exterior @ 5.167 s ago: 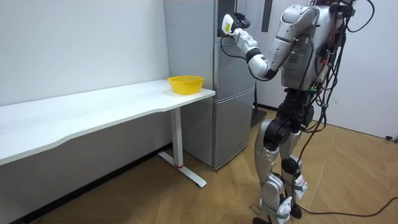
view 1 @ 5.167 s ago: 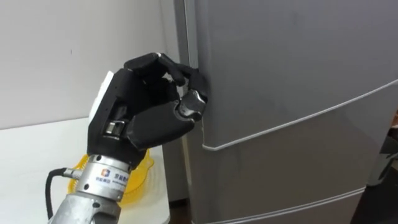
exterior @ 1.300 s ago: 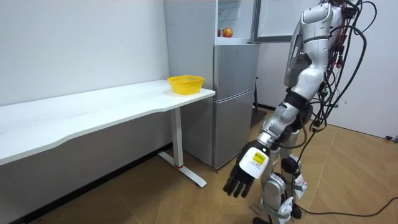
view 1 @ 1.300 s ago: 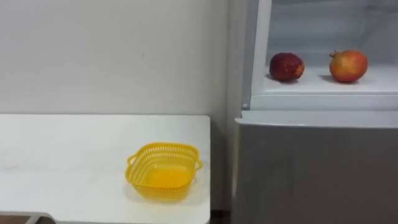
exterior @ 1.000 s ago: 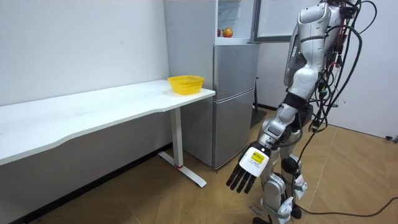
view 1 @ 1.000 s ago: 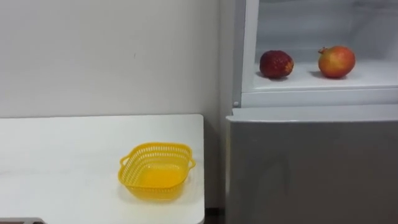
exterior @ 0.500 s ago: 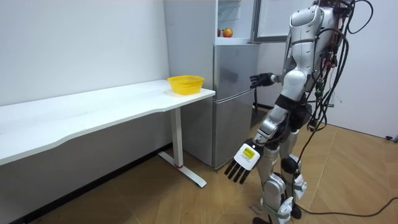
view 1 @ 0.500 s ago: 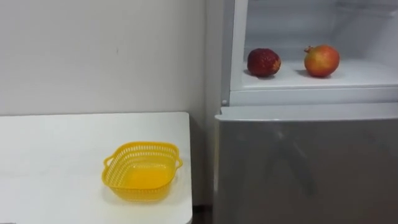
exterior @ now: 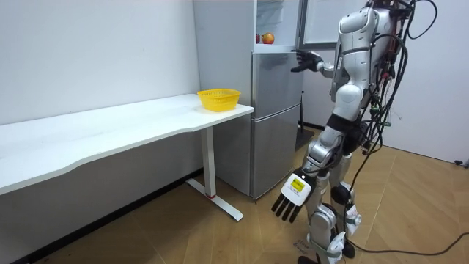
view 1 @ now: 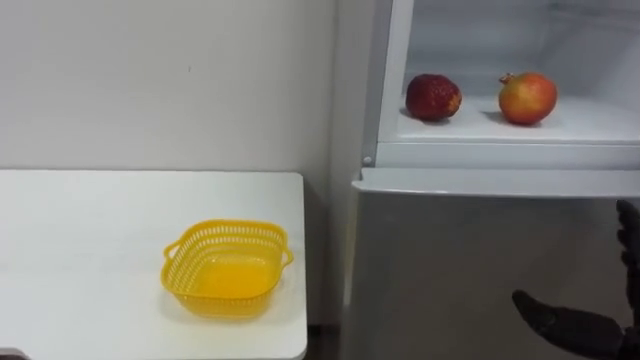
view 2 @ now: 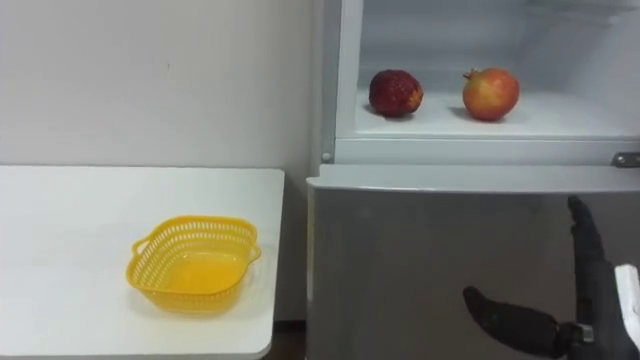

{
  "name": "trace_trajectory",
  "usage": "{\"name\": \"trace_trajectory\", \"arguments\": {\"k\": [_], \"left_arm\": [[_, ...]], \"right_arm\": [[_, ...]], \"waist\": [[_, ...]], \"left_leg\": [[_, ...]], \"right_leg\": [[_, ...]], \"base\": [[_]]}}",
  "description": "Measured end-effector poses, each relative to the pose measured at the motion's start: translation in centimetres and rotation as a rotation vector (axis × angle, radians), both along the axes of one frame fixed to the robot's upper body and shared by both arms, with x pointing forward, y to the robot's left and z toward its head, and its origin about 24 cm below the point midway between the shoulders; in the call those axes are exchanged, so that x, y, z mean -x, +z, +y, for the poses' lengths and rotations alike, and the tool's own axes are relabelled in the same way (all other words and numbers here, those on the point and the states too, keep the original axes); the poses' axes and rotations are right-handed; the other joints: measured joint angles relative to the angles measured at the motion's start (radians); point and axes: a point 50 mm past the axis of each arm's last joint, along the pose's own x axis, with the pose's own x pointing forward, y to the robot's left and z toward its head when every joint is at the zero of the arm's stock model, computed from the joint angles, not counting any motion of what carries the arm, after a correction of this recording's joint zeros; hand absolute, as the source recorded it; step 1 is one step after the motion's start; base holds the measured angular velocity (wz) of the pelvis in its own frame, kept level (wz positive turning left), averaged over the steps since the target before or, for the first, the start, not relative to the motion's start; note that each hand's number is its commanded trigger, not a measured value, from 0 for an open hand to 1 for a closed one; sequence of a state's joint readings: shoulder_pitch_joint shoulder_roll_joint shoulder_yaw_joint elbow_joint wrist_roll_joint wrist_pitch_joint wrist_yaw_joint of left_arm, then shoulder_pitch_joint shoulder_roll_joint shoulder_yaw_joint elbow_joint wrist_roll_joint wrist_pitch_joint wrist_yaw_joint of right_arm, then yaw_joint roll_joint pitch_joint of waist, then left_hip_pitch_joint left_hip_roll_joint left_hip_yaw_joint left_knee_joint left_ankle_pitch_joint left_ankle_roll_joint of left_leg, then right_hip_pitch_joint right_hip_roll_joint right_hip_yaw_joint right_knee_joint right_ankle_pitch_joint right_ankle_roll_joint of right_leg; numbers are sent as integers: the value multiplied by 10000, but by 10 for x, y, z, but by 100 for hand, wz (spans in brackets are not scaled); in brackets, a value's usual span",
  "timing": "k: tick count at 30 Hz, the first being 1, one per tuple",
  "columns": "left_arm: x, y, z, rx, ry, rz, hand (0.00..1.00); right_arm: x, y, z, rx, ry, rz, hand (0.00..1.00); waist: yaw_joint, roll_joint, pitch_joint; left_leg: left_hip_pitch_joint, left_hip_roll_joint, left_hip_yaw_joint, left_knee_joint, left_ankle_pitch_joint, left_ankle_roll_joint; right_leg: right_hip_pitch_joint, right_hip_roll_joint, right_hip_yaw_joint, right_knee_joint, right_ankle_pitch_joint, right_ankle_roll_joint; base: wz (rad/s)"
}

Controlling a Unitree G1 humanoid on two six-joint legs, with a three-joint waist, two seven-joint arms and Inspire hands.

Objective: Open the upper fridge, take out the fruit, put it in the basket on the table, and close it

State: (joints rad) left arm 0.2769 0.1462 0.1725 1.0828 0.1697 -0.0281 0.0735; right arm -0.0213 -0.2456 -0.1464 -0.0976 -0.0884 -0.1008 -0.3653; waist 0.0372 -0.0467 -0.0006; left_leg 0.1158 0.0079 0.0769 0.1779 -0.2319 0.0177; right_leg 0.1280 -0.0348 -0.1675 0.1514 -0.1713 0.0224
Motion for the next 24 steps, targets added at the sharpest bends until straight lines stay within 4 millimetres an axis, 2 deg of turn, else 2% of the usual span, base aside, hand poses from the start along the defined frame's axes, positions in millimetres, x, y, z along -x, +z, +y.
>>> {"name": "trace_trajectory", "arguments": {"k": [6,12,18,24], "left_arm": [[-2,-1,-1,230,-601,272,0],[-1,0,2,364,-753,457,0],[-1,2,9,404,-857,497,0],[-2,2,11,326,-853,474,0]], "right_arm": [[-10,35,1,1438,100,-1096,0],[-21,61,5,1554,124,-2101,0],[-25,79,11,1557,330,-2797,0],[-23,85,12,1674,689,-2994,0]], "waist": [[155,12,31],[224,-107,31],[291,-207,14],[493,-214,18]], "left_leg": [[-40,9,-83,7,0,-10],[-190,0,-259,78,22,-29],[-210,-1,-331,94,22,-30],[-163,6,-284,88,22,-30]], "right_leg": [[16,1,-62,36,6,-10],[-69,-2,-289,22,7,-12],[-90,1,-315,7,7,-12],[-64,1,-260,-5,7,-12]], "base": [[3],[8],[6],[-3]]}}
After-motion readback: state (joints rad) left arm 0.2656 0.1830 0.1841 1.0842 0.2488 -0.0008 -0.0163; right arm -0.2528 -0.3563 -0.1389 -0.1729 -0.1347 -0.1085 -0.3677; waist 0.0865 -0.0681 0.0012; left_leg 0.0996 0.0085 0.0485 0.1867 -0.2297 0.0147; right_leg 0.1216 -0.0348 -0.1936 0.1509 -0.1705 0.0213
